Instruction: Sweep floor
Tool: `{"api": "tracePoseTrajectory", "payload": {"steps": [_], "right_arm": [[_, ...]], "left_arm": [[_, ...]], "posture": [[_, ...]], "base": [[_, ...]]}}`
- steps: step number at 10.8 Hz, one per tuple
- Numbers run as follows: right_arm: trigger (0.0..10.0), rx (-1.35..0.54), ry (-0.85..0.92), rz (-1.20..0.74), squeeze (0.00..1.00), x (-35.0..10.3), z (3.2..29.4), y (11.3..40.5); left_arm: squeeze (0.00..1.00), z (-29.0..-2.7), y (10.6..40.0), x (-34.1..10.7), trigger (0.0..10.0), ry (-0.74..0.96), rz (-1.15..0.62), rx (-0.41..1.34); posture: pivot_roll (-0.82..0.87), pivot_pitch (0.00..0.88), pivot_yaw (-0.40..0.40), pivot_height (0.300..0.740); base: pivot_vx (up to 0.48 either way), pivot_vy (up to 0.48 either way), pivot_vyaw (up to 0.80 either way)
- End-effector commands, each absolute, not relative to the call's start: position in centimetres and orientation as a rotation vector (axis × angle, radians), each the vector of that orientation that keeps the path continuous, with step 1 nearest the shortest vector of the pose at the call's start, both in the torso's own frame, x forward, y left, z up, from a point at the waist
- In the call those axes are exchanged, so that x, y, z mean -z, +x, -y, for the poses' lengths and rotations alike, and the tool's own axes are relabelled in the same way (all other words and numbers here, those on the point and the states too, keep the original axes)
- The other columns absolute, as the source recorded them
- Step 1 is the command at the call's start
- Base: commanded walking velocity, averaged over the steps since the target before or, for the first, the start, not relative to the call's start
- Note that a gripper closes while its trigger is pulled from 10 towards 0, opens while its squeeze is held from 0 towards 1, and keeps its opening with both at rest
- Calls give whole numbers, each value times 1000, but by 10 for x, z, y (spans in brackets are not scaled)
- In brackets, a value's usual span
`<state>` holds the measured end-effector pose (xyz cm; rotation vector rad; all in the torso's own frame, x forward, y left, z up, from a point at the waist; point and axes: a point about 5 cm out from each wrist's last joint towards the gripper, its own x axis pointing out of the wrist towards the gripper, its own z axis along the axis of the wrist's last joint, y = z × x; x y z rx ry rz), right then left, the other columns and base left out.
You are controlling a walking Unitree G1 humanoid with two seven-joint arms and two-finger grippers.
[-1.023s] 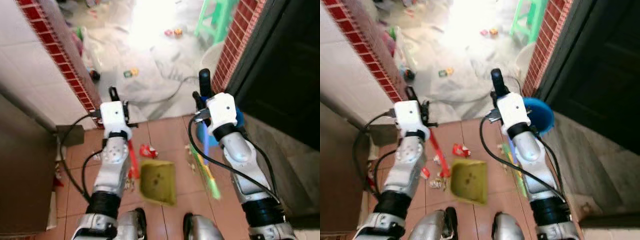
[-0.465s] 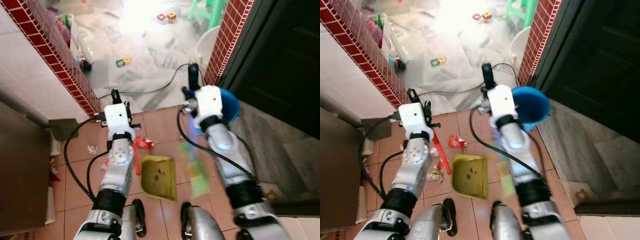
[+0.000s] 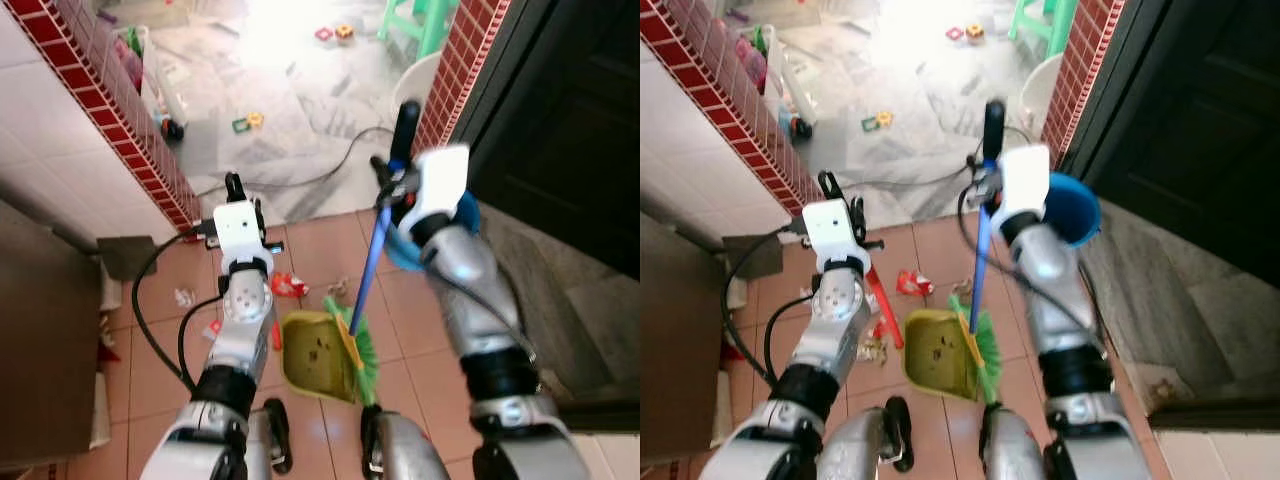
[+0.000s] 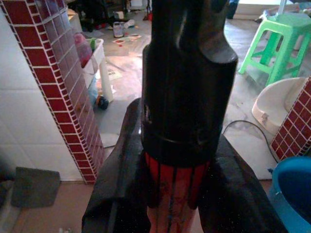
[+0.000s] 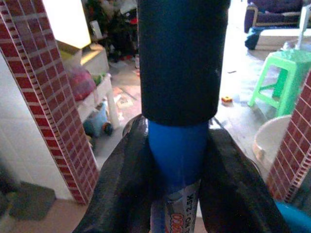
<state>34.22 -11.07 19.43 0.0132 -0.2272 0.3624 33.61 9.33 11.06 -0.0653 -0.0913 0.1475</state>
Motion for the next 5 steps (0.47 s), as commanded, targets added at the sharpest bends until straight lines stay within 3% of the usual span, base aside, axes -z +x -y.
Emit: {"api": "tracePoseTrajectory", "payload": {"steps": [1, 5], "right_arm": [[10000, -416, 77, 283, 0, -215, 104, 341], [10000, -414, -69, 361, 0, -236, 111, 348]], "left_arm": [[0, -93, 336, -103, 10000, -66, 56, -155], [0, -92, 348, -151, 10000, -122, 205, -128]], "posture": [[-153, 169, 23, 740], [-151, 99, 7, 740]], "base": [[0, 0, 0], [0, 0, 0]]}}
